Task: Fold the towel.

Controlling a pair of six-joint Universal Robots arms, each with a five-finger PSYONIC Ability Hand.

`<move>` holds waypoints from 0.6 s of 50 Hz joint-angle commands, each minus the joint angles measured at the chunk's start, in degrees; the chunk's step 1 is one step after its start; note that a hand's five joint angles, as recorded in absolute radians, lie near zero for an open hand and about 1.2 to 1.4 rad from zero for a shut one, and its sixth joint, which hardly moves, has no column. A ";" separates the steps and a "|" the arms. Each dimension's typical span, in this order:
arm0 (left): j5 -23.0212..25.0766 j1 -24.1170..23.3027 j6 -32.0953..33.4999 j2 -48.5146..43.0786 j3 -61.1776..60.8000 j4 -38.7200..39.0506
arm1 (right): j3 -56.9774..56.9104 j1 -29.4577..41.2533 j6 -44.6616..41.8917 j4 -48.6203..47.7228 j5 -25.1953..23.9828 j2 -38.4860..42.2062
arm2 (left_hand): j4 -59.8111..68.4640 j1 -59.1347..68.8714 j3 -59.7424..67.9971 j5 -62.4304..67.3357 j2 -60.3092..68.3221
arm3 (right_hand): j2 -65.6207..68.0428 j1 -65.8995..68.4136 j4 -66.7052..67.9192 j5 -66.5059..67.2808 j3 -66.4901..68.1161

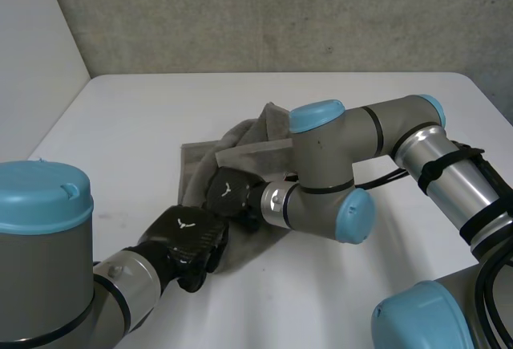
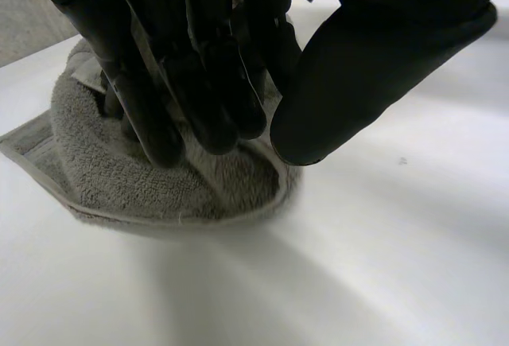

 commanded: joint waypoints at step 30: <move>-4.75 10.92 1.71 -4.23 2.89 17.15 | 24.03 -6.36 18.22 -11.71 13.75 -28.75 | -39.00 -37.47 -38.90 -38.33 -38.98 | 41.02 40.90 40.97 40.91 40.68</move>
